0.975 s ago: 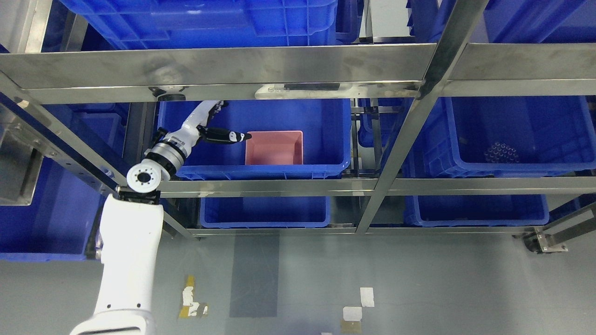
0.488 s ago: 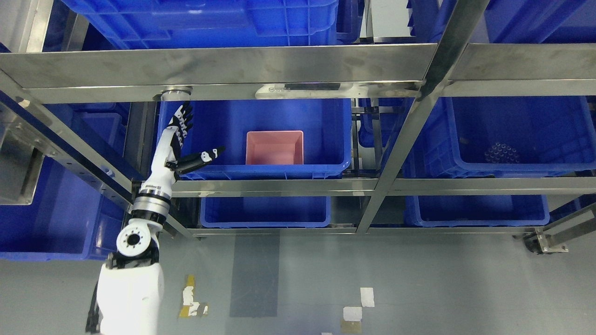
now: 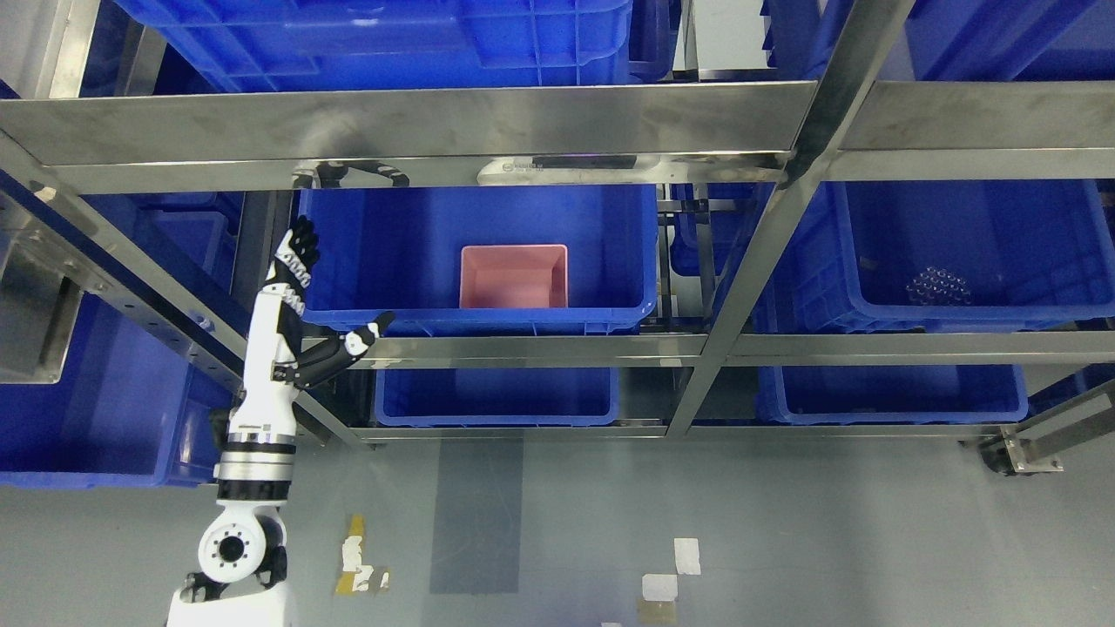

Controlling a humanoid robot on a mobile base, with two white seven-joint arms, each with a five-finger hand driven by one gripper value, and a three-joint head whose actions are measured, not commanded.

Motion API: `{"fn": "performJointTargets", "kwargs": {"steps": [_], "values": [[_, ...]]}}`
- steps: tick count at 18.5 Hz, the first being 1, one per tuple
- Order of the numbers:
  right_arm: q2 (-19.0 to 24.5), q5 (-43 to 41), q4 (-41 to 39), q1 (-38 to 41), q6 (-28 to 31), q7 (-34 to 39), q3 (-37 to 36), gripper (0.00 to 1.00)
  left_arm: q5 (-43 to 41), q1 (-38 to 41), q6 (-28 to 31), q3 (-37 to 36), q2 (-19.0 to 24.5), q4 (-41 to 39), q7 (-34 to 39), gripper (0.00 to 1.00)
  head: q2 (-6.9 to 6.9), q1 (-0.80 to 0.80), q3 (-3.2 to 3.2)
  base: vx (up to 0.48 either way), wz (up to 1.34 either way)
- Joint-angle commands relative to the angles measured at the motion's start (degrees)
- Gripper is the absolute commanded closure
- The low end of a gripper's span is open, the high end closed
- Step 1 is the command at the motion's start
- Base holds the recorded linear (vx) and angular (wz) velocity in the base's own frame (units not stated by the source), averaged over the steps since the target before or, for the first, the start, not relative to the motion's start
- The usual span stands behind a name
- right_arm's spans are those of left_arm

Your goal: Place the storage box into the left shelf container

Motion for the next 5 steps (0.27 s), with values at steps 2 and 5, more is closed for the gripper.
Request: {"fn": "performJointTargets", "kwargs": {"steps": [2,5], "values": [[-1.0,-1.2,-1.0,-0.2,0.4,0.0,0.0,0.00,4.0,2.9,5.3,2.7,0.5,-7.0,1.6,0.00,0.00,0.00,0.00,0.000,0.01],[-1.0,-1.2,-1.0,-0.2,0.4,-0.1,0.0,0.00,4.0,2.9,5.3,1.9,0.5,-7.0,1.5,0.00,0.00,0.00,0.00,0.000,0.00]]}}
